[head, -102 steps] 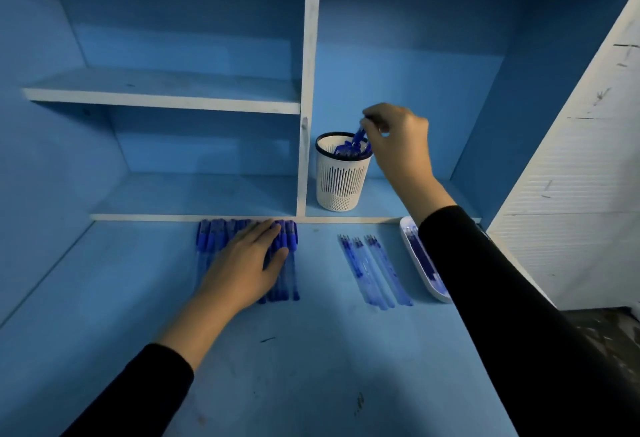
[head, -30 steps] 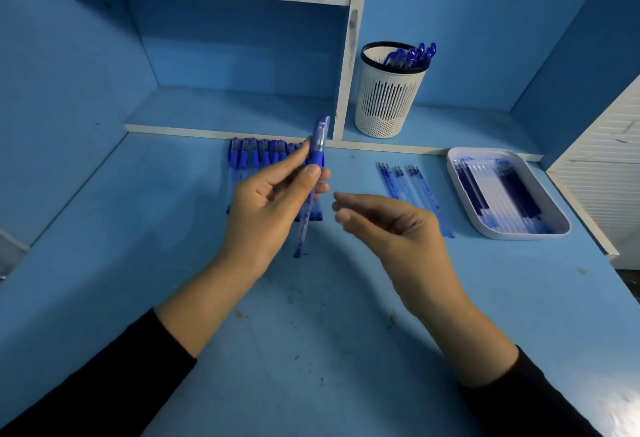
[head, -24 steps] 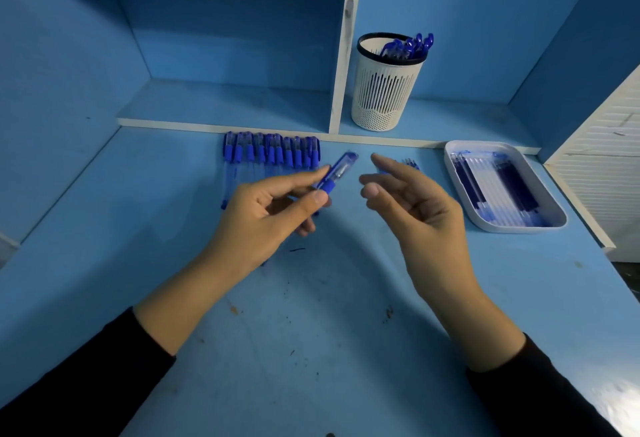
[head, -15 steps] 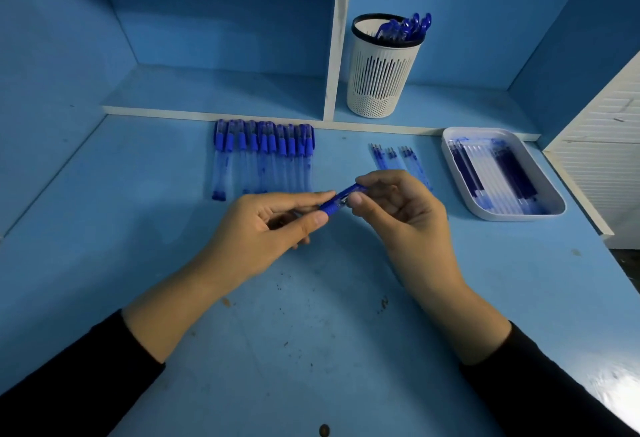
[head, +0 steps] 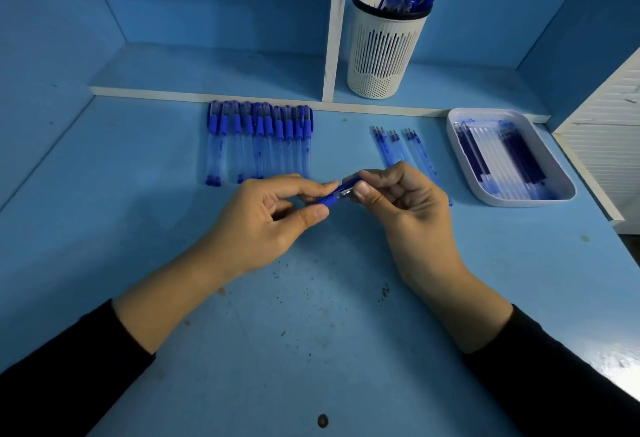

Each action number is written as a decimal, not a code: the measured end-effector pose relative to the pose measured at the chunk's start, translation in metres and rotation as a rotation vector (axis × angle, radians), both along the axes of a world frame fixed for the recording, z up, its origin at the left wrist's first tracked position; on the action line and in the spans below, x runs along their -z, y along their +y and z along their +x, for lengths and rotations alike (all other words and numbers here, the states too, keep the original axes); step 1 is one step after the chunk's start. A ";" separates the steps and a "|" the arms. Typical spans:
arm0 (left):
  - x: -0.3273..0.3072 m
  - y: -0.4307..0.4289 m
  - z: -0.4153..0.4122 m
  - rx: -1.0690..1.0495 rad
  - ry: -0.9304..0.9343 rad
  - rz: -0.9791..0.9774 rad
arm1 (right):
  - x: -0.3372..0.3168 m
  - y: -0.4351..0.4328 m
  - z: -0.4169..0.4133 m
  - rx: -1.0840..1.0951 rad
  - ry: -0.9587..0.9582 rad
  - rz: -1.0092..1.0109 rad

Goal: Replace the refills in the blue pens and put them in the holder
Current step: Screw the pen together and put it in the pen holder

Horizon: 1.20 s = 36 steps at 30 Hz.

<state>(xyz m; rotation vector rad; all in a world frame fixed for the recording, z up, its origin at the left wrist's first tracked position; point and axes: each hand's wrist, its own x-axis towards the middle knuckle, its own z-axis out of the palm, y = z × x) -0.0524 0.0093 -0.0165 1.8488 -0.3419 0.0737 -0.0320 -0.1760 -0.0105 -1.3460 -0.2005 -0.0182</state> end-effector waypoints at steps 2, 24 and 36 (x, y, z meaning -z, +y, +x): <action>0.001 0.000 0.000 0.023 -0.038 0.077 | 0.000 -0.001 0.002 0.009 -0.004 0.043; -0.012 0.008 -0.001 -0.260 -0.200 0.082 | -0.001 -0.021 0.013 0.018 -0.142 -0.702; -0.008 0.005 -0.001 -0.199 -0.365 0.264 | -0.019 -0.013 0.001 -0.111 -0.048 -0.495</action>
